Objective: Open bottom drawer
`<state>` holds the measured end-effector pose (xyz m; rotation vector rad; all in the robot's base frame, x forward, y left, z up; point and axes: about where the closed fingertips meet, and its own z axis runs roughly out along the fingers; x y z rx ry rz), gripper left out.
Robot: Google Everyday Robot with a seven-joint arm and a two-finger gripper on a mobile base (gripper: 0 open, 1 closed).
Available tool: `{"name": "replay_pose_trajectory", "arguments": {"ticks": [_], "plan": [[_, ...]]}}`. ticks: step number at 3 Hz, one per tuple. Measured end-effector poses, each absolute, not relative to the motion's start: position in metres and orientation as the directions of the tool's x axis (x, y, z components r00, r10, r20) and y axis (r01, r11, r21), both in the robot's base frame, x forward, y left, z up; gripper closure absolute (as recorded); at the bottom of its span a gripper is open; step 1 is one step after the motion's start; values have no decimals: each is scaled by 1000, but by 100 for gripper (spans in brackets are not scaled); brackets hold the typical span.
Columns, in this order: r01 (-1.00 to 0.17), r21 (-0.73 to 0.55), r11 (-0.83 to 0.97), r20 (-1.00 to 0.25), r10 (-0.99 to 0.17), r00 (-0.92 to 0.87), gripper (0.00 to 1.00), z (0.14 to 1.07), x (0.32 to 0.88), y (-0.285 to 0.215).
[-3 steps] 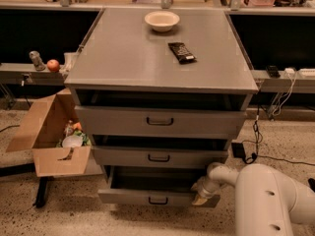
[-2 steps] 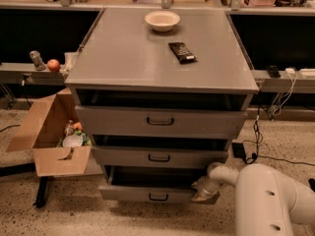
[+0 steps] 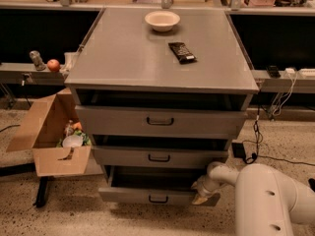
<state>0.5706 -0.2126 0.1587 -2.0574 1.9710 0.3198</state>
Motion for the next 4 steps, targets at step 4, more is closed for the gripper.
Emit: {"name": "replay_pose_trajectory", "arguments": {"ticks": [4], "plan": [[-998,-3,-66,-351,-934,63,0,155,544,-211]]}}
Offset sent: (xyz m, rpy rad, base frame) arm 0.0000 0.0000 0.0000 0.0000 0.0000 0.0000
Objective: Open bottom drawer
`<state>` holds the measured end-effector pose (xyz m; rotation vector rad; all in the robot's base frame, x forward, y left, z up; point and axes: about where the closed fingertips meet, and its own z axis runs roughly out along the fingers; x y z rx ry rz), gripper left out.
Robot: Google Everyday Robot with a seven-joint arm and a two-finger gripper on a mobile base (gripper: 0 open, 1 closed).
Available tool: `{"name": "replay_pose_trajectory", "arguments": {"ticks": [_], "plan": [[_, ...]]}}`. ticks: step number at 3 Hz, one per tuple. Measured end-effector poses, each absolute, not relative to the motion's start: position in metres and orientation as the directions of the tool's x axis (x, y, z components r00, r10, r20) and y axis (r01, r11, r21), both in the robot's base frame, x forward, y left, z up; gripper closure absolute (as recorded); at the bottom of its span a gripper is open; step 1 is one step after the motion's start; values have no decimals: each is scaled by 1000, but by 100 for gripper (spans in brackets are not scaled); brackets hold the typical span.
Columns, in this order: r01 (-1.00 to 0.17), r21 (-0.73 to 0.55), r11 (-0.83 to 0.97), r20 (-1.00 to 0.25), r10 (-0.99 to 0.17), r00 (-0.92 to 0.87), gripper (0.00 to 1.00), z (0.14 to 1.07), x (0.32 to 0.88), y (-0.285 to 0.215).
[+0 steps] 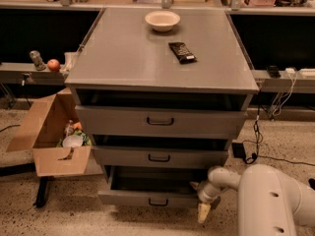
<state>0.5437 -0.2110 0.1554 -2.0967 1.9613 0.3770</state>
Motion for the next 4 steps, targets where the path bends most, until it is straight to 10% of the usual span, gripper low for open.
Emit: {"name": "replay_pose_trajectory", "arguments": {"ticks": [4], "plan": [[-984,112,-139,-386,-918,86,85,160,431,-206]]}}
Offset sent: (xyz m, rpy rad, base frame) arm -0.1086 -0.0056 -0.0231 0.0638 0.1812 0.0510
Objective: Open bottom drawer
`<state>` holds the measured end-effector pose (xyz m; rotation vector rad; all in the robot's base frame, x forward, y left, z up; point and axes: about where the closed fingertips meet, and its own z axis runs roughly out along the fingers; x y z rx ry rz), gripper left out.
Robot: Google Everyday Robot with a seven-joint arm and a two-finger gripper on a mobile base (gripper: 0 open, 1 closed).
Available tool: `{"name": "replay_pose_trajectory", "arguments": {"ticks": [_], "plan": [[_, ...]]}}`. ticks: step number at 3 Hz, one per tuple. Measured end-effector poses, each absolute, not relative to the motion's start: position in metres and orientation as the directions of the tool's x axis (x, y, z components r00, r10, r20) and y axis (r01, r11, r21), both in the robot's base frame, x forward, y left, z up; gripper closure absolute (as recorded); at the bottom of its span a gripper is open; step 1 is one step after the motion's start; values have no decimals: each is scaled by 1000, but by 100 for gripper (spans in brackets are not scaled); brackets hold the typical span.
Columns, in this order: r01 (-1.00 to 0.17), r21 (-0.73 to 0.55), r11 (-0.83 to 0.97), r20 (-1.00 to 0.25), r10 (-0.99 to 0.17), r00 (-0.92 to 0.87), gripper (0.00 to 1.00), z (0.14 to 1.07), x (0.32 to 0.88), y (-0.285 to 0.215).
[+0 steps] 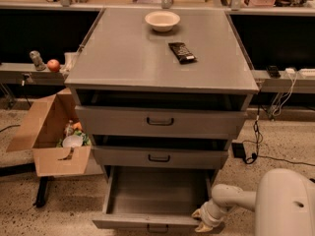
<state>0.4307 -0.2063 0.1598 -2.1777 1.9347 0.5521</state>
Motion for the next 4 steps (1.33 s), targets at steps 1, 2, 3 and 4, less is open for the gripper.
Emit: {"name": "replay_pose_trajectory", "arguments": {"ticks": [1,2,3,4], "plan": [[-979,158,-132,-446,-894,48,97,154,386,-200],[-978,160,-131,-448,-893,46,82,155,385,-200],[-978,160,-131,-448,-893,46,56,155,385,-200],[-978,160,-131,-448,-893,46,25,155,385,-200]]}}
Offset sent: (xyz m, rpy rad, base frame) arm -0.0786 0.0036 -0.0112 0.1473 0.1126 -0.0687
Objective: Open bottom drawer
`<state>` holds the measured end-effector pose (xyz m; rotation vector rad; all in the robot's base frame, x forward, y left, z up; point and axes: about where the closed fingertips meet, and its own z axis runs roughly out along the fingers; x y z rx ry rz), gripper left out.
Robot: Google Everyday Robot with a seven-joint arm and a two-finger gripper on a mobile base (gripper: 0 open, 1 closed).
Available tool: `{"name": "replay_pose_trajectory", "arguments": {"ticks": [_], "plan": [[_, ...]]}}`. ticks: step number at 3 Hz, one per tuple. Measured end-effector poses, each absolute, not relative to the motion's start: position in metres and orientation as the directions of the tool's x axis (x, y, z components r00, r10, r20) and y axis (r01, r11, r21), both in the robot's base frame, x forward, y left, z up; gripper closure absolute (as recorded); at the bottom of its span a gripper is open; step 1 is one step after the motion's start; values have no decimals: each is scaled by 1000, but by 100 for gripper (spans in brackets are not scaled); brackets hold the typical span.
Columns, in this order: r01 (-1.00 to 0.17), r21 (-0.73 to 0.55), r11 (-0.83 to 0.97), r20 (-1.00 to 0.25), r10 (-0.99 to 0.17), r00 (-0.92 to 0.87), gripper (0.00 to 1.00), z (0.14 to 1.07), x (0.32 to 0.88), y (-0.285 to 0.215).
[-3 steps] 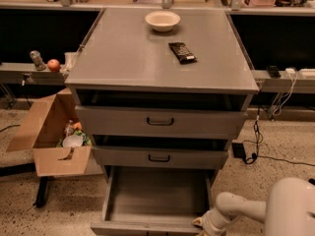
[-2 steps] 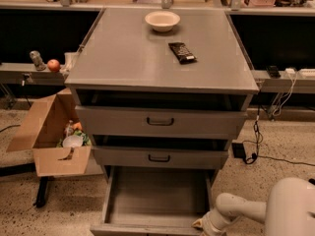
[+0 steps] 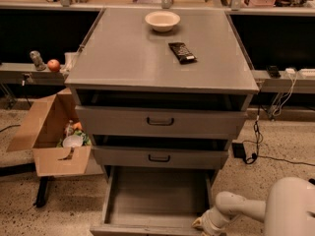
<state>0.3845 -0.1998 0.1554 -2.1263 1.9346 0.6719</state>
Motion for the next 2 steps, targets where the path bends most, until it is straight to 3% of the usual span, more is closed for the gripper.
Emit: {"name": "replay_pose_trajectory", "arguments": {"ticks": [1,2], "plan": [[-978,160,-131,-448,-893,46,2,155,385,-200],[-978,160,-131,-448,-893,46,0,155,385,-200]]}}
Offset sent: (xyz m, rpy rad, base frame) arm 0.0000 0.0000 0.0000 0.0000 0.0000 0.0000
